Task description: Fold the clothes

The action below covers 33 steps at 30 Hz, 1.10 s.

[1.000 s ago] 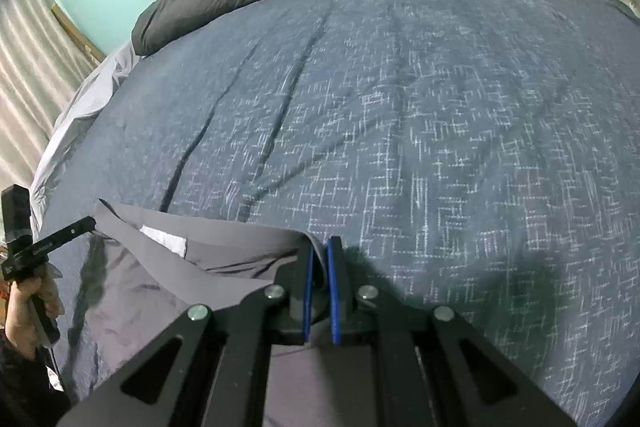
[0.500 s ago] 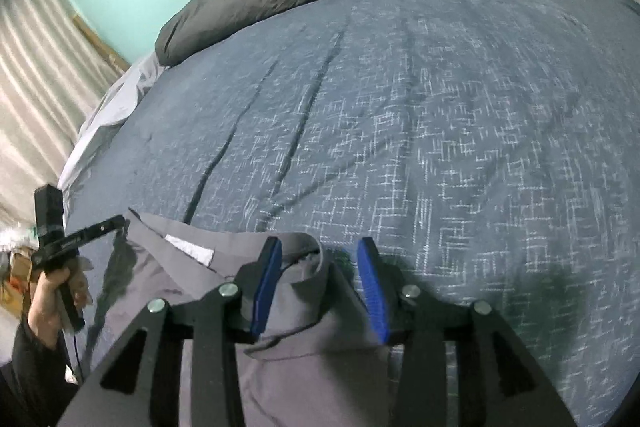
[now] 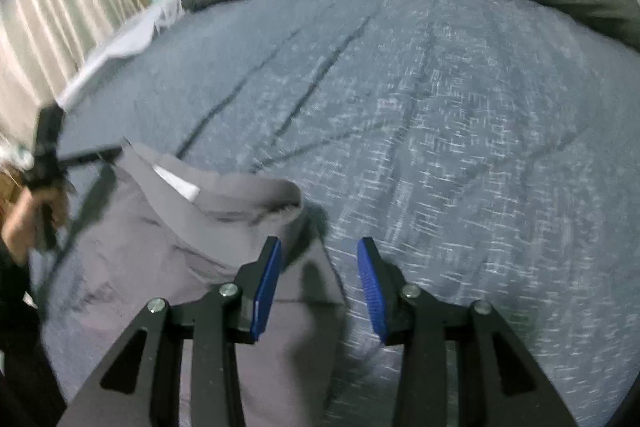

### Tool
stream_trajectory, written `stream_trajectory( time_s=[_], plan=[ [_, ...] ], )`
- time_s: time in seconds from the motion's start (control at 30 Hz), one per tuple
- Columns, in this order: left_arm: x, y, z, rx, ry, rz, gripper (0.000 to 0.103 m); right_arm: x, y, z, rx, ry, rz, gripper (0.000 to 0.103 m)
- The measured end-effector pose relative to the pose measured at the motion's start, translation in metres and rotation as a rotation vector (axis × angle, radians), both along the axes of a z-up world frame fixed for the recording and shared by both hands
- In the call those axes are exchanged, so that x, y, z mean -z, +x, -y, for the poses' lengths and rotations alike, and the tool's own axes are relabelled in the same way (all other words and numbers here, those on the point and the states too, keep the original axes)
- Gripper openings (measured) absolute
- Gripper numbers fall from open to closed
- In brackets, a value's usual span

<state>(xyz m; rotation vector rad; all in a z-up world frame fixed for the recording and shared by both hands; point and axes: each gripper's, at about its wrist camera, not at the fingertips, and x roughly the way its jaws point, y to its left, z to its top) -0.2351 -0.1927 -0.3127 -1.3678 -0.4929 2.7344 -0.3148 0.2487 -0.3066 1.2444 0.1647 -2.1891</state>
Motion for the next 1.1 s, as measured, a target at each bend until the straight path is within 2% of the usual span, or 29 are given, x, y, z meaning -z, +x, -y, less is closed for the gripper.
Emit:
stream_trajectory(
  time_s=[0.23,0.73,0.77,0.8,0.9,1.1],
  plan=[
    [-0.003,-0.002,0.005,-0.028,0.006,-0.002,0.006,0.007,-0.007,0.028,-0.048,0.072,-0.035,0.039],
    [-0.002,-0.001,0.007,-0.037,0.007,0.0,0.005,0.016,-0.034,0.049,-0.057,-0.002,-0.001,0.039],
    [-0.002,-0.002,0.007,-0.038,0.007,0.002,0.004,0.016,-0.035,0.051,-0.062,-0.009,0.0,0.031],
    [-0.001,-0.002,0.006,-0.037,0.007,0.003,0.003,0.017,-0.035,0.054,-0.066,-0.001,0.008,0.019],
    [-0.002,-0.002,0.006,-0.038,0.006,0.002,0.003,0.017,-0.037,0.06,-0.066,-0.017,0.021,0.005],
    [-0.01,0.0,0.01,-0.05,0.002,-0.026,0.002,-0.002,-0.035,0.034,0.03,-0.127,-0.026,0.002]
  ],
)
